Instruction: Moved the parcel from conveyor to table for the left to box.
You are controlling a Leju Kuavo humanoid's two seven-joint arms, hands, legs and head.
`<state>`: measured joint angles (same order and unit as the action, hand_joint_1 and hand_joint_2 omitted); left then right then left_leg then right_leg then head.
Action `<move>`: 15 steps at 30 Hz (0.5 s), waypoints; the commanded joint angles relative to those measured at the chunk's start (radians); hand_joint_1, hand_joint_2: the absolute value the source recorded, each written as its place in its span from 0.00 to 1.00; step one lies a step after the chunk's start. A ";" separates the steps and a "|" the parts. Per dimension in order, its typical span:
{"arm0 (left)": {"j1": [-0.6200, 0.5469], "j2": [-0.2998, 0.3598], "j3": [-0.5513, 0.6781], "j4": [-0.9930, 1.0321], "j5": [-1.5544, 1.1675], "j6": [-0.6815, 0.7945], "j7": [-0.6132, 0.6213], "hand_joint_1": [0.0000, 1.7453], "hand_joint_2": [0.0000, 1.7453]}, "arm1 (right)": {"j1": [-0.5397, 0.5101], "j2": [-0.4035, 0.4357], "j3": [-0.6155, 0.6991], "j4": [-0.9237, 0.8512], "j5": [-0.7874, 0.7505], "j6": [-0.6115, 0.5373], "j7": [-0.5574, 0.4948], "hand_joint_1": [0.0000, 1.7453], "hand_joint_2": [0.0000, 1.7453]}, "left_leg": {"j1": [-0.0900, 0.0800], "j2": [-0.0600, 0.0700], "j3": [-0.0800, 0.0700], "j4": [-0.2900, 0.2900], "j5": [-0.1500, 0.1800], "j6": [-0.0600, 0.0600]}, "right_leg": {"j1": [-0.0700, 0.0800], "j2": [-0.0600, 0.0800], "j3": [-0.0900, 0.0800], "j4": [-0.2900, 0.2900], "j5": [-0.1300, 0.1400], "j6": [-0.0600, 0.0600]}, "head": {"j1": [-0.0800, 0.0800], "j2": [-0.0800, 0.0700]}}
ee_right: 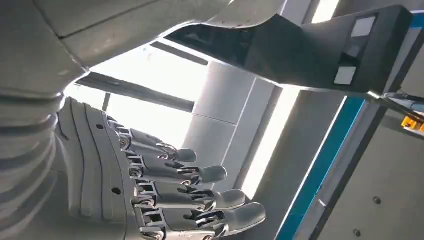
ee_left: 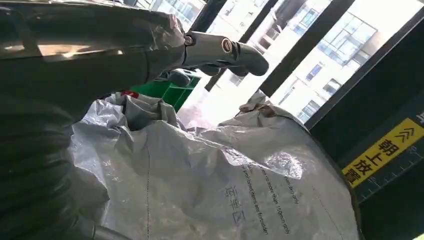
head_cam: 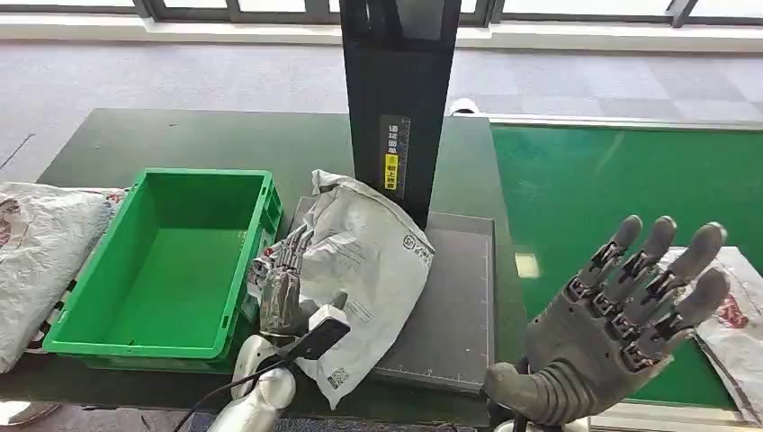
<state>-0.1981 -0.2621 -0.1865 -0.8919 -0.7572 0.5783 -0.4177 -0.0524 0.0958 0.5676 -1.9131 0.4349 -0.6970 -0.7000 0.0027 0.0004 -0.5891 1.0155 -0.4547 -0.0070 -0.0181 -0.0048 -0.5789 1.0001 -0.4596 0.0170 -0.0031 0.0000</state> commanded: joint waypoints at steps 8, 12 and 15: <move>-0.131 0.017 -0.081 0.290 -0.283 -0.153 0.277 0.00 0.00 | -0.036 -0.023 0.015 0.043 -0.013 -0.001 0.002 0.00 1.00 | 0.000 -0.002 0.002 -0.002 0.001 0.000 | 0.001 -0.001 0.002 -0.002 0.000 -0.001 | 0.000 0.000; -0.153 0.004 -0.146 0.406 -0.372 -0.235 0.308 0.00 0.00 | -0.035 -0.026 0.017 0.049 -0.016 -0.001 0.002 0.00 1.00 | 0.000 0.000 0.002 -0.001 0.000 0.000 | 0.000 0.000 0.003 -0.002 0.000 -0.001 | 0.000 0.000; -0.153 0.004 -0.146 0.406 -0.372 -0.235 0.308 0.00 0.00 | -0.035 -0.026 0.017 0.049 -0.016 -0.001 0.002 0.00 1.00 | 0.000 0.000 0.002 -0.001 0.000 0.000 | 0.000 0.000 0.003 -0.002 0.000 -0.001 | 0.000 0.000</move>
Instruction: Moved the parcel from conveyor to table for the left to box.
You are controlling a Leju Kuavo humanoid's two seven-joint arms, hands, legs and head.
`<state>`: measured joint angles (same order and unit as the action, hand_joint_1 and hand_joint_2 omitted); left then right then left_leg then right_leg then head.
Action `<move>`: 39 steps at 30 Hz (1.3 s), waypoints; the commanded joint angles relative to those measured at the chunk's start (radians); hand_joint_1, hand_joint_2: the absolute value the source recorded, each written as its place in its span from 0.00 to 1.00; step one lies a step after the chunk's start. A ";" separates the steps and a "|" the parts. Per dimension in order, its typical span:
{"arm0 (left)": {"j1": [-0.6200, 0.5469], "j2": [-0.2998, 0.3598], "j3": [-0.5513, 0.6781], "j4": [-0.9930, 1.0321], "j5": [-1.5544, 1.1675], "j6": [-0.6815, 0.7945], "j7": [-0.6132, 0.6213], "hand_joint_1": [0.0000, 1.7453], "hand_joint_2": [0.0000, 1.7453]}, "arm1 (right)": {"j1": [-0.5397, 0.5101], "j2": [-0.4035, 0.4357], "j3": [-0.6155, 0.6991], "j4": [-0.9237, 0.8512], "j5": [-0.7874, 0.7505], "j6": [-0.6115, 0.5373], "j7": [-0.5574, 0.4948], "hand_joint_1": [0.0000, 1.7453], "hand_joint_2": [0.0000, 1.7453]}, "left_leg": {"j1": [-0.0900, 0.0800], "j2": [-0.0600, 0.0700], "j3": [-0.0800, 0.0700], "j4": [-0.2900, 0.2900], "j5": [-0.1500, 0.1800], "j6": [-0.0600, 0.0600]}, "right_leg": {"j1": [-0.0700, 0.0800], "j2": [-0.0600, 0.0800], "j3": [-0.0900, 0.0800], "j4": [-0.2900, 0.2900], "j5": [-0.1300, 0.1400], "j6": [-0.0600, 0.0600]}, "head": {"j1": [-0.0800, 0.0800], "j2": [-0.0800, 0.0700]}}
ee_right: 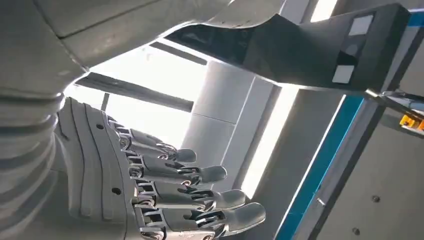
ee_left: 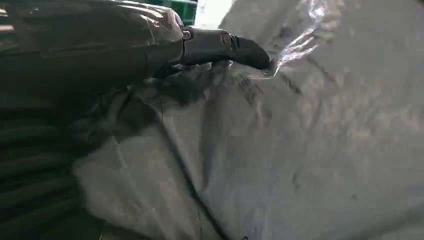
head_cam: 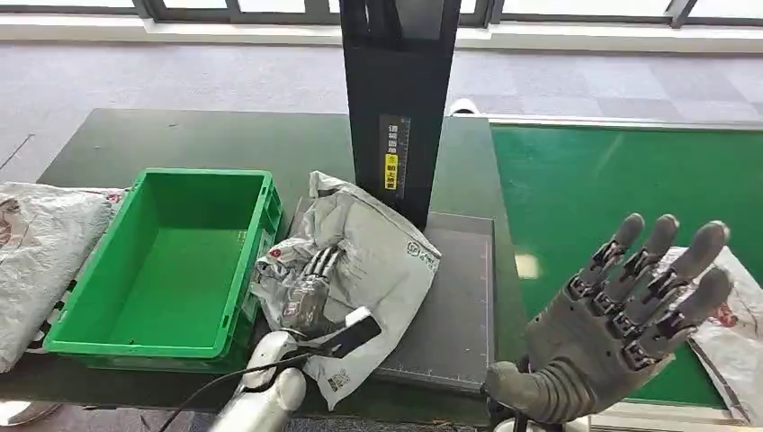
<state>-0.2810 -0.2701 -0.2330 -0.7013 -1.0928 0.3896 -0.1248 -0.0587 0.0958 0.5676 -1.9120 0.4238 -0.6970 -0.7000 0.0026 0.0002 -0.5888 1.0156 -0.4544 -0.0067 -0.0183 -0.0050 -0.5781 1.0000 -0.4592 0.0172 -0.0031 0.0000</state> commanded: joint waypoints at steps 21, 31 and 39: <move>0.032 -0.002 -0.002 -0.091 0.087 0.081 -0.220 1.00 1.00 | 0.018 -0.023 0.011 -0.005 0.009 -0.001 0.002 0.00 1.00 | 0.001 0.000 0.003 -0.001 0.001 0.000 | 0.002 0.000 0.004 -0.003 0.001 -0.001 | 0.000 0.000; 0.104 0.004 0.021 -0.252 0.145 0.120 -0.255 1.00 1.00 | 0.004 -0.041 0.017 0.017 -0.019 -0.001 0.002 0.00 1.00 | 0.001 0.001 0.003 -0.001 0.000 0.000 | 0.001 0.000 0.003 -0.002 0.000 -0.001 | 0.000 0.000; 0.108 0.004 0.022 -0.256 0.149 0.122 -0.256 1.00 1.00 | 0.004 -0.046 0.019 0.018 -0.023 -0.001 0.002 0.00 1.00 | 0.001 0.001 0.003 -0.001 0.000 0.000 | 0.001 0.000 0.003 -0.002 0.000 -0.001 | 0.000 0.000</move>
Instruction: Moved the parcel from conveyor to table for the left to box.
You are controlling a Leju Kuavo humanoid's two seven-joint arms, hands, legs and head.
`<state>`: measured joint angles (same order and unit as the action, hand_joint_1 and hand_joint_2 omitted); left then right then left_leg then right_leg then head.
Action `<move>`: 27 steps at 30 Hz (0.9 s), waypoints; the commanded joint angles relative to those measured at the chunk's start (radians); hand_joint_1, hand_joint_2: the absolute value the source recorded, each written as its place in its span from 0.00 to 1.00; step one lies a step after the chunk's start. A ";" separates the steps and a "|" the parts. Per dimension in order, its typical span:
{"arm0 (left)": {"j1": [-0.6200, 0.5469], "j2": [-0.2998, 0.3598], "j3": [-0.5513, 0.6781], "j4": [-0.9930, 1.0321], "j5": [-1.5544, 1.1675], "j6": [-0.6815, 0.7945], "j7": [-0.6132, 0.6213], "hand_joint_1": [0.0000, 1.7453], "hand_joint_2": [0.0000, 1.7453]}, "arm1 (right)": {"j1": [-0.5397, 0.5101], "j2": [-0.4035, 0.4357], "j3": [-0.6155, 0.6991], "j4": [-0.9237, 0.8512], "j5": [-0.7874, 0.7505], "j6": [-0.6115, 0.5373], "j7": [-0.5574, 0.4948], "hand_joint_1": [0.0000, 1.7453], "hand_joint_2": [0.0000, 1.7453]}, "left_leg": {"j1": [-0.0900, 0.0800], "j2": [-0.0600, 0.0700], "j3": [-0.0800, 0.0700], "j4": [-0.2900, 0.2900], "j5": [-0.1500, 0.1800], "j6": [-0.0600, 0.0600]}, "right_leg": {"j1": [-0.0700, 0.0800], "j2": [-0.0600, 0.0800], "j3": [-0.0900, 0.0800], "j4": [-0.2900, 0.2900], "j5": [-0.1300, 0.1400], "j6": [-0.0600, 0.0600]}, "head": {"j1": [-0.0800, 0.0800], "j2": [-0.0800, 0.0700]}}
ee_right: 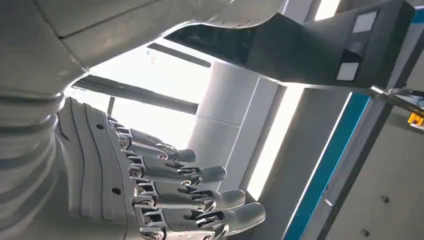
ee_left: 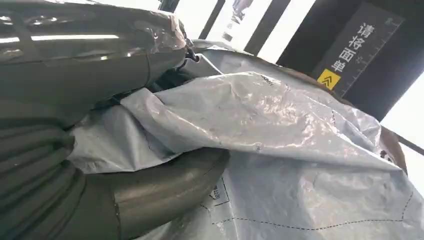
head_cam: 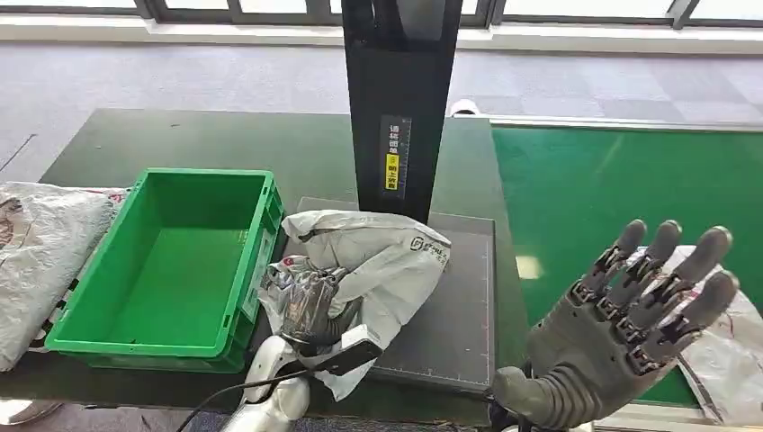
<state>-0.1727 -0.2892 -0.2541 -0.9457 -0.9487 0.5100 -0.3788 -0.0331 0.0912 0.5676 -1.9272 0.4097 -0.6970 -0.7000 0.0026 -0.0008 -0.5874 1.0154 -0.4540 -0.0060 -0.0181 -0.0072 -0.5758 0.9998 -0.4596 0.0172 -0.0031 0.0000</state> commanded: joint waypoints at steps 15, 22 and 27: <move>0.025 0.010 0.070 -0.101 0.091 0.100 -0.091 1.00 1.00 | -0.011 -0.036 0.016 0.022 0.005 -0.001 0.002 0.00 1.00 | 0.001 0.001 0.001 -0.001 0.000 0.000 | 0.001 0.002 0.001 -0.001 0.001 -0.001 | 0.000 0.000; 0.112 0.033 0.314 -0.711 0.218 0.188 -0.254 1.00 1.00 | -0.006 -0.040 0.003 0.017 -0.003 -0.001 0.002 0.00 1.00 | 0.002 0.006 -0.002 0.001 -0.001 -0.001 | 0.002 0.007 -0.004 0.000 0.001 -0.002 | 0.000 0.000; 0.043 0.070 0.364 -0.750 0.231 0.188 -0.250 1.00 1.00 | 0.035 -0.024 -0.004 -0.034 0.031 -0.001 0.002 0.00 1.00 | 0.003 0.003 -0.001 0.000 0.000 -0.001 | 0.003 0.004 -0.003 0.000 0.001 -0.002 | 0.000 0.000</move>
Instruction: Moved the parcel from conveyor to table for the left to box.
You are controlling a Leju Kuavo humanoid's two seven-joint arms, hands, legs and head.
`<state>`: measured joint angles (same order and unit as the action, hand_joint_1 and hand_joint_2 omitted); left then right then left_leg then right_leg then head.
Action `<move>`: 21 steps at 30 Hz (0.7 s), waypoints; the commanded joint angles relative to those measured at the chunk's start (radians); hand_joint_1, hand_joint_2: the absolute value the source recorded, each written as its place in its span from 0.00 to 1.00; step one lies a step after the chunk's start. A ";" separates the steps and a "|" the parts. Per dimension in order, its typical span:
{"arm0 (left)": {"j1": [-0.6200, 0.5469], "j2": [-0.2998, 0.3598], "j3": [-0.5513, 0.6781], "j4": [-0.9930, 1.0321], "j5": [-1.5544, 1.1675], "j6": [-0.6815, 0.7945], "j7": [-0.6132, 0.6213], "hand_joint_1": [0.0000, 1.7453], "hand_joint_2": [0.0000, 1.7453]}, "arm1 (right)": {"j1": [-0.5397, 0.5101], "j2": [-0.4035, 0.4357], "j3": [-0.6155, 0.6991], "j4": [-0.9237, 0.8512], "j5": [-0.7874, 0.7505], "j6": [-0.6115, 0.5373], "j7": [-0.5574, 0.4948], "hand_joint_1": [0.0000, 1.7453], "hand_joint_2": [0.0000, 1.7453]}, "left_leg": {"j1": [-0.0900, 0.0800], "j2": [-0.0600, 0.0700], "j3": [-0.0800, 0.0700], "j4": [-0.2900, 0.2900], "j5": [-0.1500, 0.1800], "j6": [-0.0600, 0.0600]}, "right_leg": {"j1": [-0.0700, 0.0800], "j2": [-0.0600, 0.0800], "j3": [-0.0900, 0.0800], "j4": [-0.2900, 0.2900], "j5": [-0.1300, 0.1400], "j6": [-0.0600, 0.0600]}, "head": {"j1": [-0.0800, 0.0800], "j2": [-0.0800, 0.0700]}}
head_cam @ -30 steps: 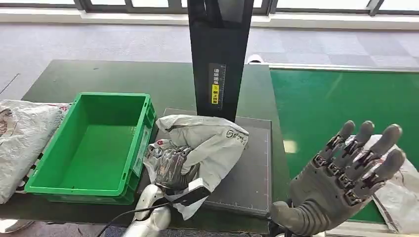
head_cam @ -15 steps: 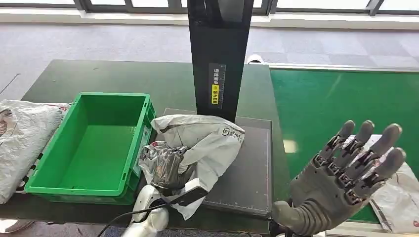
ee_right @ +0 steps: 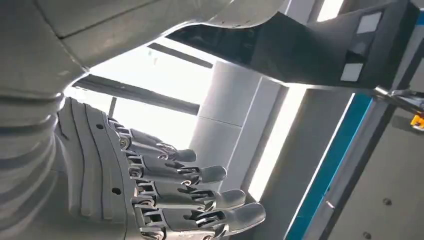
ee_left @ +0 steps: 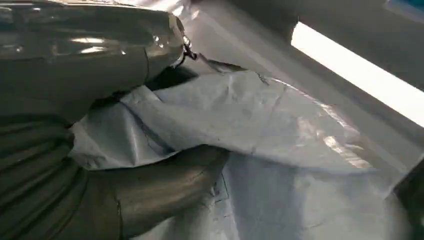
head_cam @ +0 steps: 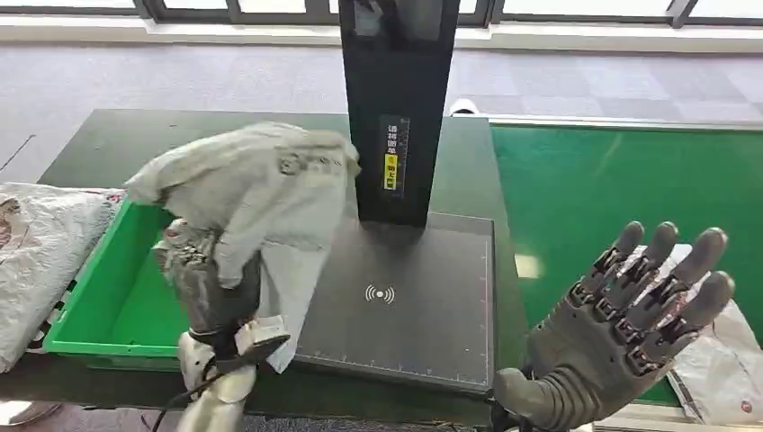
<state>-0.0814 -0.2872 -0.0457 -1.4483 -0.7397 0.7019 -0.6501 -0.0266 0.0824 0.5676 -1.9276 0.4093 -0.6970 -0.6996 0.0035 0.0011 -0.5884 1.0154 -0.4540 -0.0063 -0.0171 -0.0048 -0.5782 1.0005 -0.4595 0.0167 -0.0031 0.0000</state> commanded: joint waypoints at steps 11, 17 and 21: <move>-0.189 0.189 0.199 -0.112 0.124 -0.059 0.121 1.00 1.00 | 0.077 -0.037 -0.007 -0.077 0.032 -0.001 0.001 0.00 1.00 | 0.001 -0.001 0.001 -0.001 0.001 -0.001 | 0.001 -0.001 0.001 0.000 0.000 -0.002 | 0.000 0.000; -0.359 0.295 0.228 0.351 -0.005 -0.167 0.270 1.00 1.00 | 0.050 -0.049 -0.005 -0.046 -0.001 -0.001 0.001 0.00 1.00 | 0.000 -0.005 0.004 -0.004 0.004 -0.002 | 0.000 -0.004 0.005 -0.002 0.001 -0.002 | 0.000 0.000; -0.359 0.295 0.228 0.351 -0.005 -0.167 0.270 1.00 1.00 | 0.050 -0.049 -0.005 -0.046 -0.001 -0.001 0.001 0.00 1.00 | 0.001 0.000 0.002 -0.002 0.004 -0.003 | 0.001 0.000 0.001 -0.002 0.003 -0.004 | 0.000 0.000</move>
<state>-0.3207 -0.0576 0.1396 -1.3900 -0.7343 0.5444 -0.3906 0.0414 0.0756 0.5615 -1.9791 0.4143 -0.6973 -0.6928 0.0037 0.0027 -0.5875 1.0152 -0.4512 -0.0095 -0.0169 -0.0028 -0.5793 1.0013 -0.4568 0.0130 -0.0034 0.0000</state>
